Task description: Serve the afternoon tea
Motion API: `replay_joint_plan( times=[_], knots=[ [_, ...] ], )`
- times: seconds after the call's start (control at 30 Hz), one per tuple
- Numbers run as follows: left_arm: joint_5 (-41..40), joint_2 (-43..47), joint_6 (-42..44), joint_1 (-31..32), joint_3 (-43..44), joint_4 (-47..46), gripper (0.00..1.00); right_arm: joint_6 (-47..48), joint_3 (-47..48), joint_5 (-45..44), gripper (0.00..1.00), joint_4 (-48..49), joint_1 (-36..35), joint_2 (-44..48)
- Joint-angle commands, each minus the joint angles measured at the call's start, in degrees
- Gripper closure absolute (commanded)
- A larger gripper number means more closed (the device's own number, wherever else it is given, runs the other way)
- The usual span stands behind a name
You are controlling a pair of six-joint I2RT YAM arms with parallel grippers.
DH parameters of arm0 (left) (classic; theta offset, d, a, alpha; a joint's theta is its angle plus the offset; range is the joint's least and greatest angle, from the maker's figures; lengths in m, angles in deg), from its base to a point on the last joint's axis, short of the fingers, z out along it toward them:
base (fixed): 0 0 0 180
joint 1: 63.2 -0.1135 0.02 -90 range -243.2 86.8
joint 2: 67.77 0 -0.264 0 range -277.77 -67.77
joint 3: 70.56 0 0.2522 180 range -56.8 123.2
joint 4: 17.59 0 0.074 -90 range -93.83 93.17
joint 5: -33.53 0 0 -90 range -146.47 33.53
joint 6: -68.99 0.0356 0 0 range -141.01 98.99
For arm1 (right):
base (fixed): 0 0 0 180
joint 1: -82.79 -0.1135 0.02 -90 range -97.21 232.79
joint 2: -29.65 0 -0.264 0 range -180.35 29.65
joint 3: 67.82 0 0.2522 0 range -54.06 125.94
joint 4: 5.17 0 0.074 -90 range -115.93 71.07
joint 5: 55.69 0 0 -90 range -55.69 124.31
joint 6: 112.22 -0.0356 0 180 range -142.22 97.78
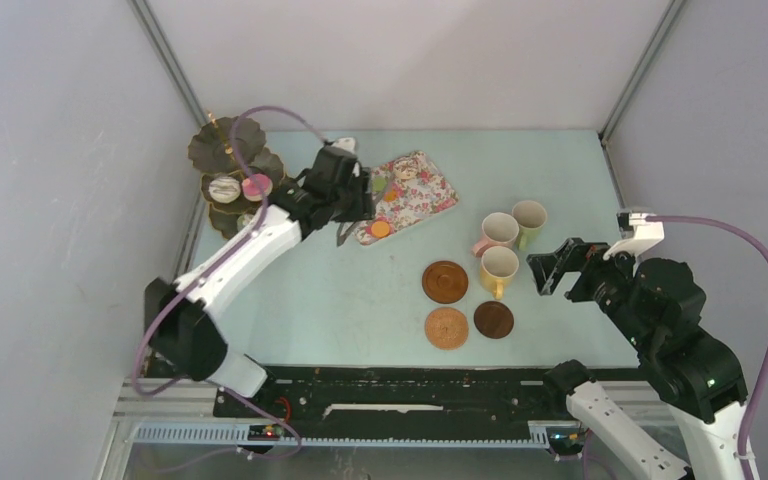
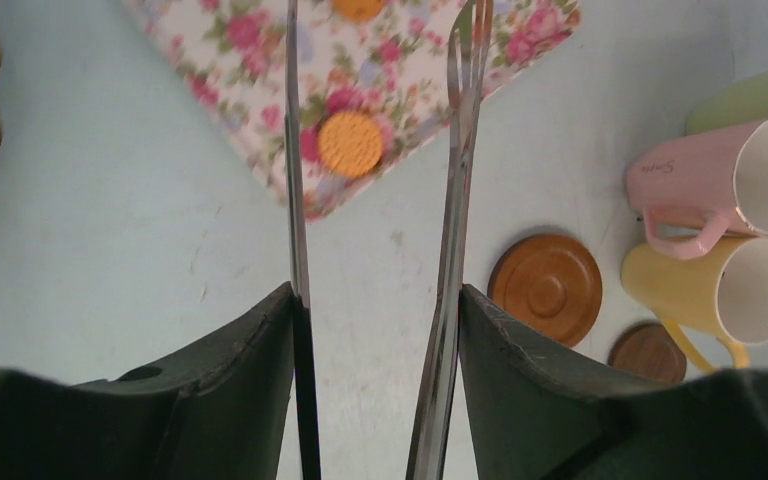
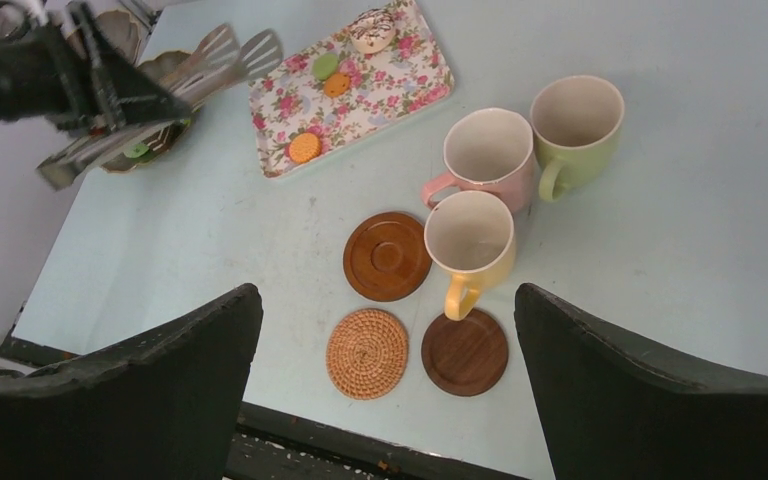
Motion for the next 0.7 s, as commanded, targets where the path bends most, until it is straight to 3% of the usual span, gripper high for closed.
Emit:
replay_joint_plan(
  times=[0.0,0.23,0.43,0.53,0.67],
  knots=[
    [0.8,-10.2,9.8,1.4,12.6,-1.8,0.40,-0.8,0.2,-1.6,0.00,-1.1,-0.1,0.8],
    [-0.3,-27.9,13.9,1.4,33.2,6.1,0.40,-1.6,0.2,-2.5,0.00,-2.7,-0.1,0.6],
    [-0.4,-41.5,12.6,1.4,52.0,13.8,0.38,-1.2,0.2,-3.5,0.00,-2.9,0.0,-0.5],
    [-2.0,-45.1,11.0,1.4,56.7,15.8,0.38,-0.9,0.4,-3.5,0.00,-2.7,0.0,-1.2],
    [-4.5,-46.1,10.1,1.3,56.3,15.1,0.37,-0.4,0.7,-3.6,0.00,-2.7,0.2,-2.1]
  ],
)
